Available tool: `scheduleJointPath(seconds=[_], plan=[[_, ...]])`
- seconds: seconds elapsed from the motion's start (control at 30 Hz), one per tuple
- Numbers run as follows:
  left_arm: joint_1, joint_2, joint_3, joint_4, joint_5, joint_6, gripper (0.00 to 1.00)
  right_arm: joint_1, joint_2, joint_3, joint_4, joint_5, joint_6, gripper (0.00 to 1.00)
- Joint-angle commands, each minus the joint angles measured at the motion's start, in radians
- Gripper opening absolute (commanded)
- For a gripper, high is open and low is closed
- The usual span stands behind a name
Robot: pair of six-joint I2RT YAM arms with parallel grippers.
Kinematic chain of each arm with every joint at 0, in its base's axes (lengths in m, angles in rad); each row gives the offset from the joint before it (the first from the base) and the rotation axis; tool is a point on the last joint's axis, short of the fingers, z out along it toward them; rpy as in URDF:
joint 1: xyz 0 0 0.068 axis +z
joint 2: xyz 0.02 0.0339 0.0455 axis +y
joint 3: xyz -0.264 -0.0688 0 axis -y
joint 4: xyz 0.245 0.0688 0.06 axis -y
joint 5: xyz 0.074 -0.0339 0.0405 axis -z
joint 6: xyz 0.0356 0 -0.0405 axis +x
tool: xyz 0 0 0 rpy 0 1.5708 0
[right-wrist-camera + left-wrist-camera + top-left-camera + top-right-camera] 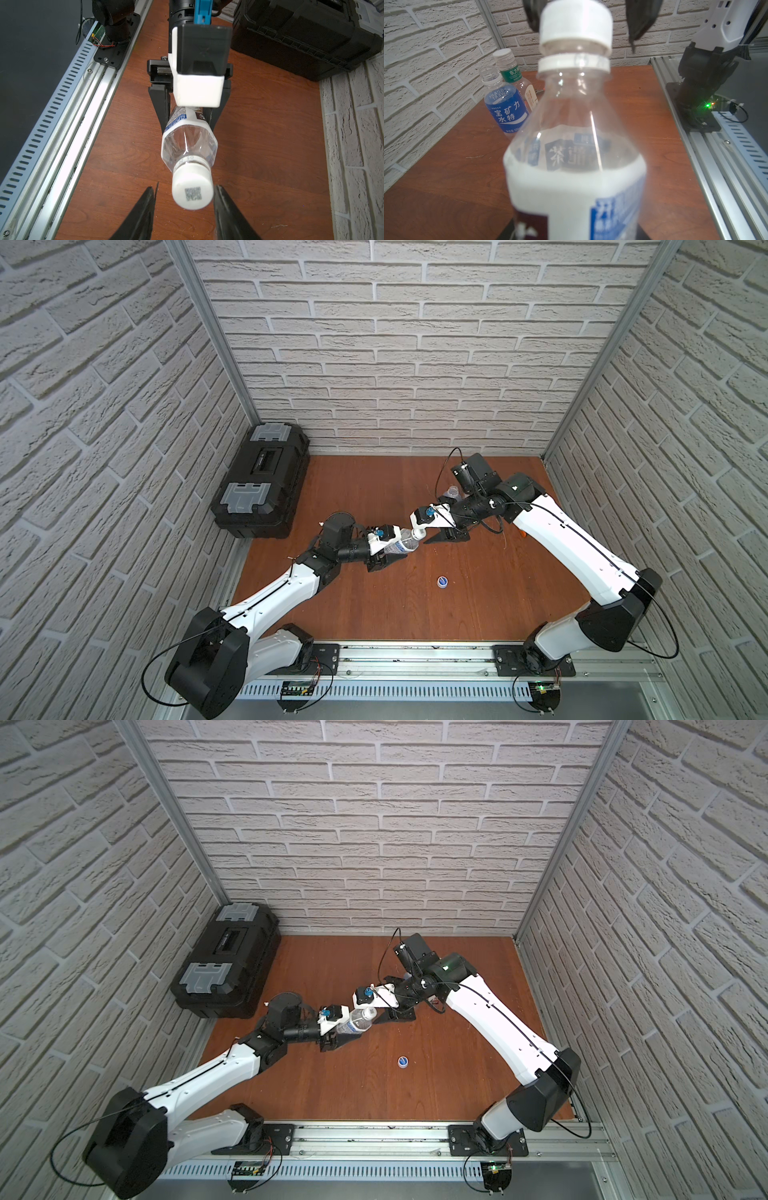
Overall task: Screw on the bottle caps
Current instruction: Screw the bottle cap onto the plastic bottle.
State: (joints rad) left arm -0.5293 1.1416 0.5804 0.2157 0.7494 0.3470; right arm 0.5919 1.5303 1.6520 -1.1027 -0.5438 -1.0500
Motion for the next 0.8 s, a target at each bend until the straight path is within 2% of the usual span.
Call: scheduleJointPath(seconds=[0.0,0.33,0.4,0.43,0.53,0.63,0.77], plan=[[-0.008,-0.016,0.016,0.028,0.016,0.012,0.37,-0.001,0.019,0.034,-0.035,-0.039,-0.020,0.46],[-0.017,-0.030,0.016,0.041,0.008,0.009,0.37,-0.001,0.064,0.056,-0.066,-0.069,0.002,0.31],[-0.023,-0.040,0.013,0.055,-0.004,0.009,0.37,-0.001,0.087,0.057,-0.067,-0.074,0.046,0.20],[-0.027,-0.047,0.011,0.064,-0.015,0.009,0.37,-0.002,0.099,0.057,-0.063,-0.074,0.072,0.17],[-0.056,-0.074,0.000,0.096,-0.091,0.017,0.37,-0.001,0.143,0.052,-0.045,-0.080,0.192,0.14],[-0.098,-0.103,-0.025,0.147,-0.225,0.043,0.38,-0.001,0.172,0.037,-0.007,-0.101,0.371,0.14],[-0.137,-0.123,-0.049,0.207,-0.371,0.068,0.38,0.000,0.122,-0.094,0.245,-0.123,0.778,0.16]])
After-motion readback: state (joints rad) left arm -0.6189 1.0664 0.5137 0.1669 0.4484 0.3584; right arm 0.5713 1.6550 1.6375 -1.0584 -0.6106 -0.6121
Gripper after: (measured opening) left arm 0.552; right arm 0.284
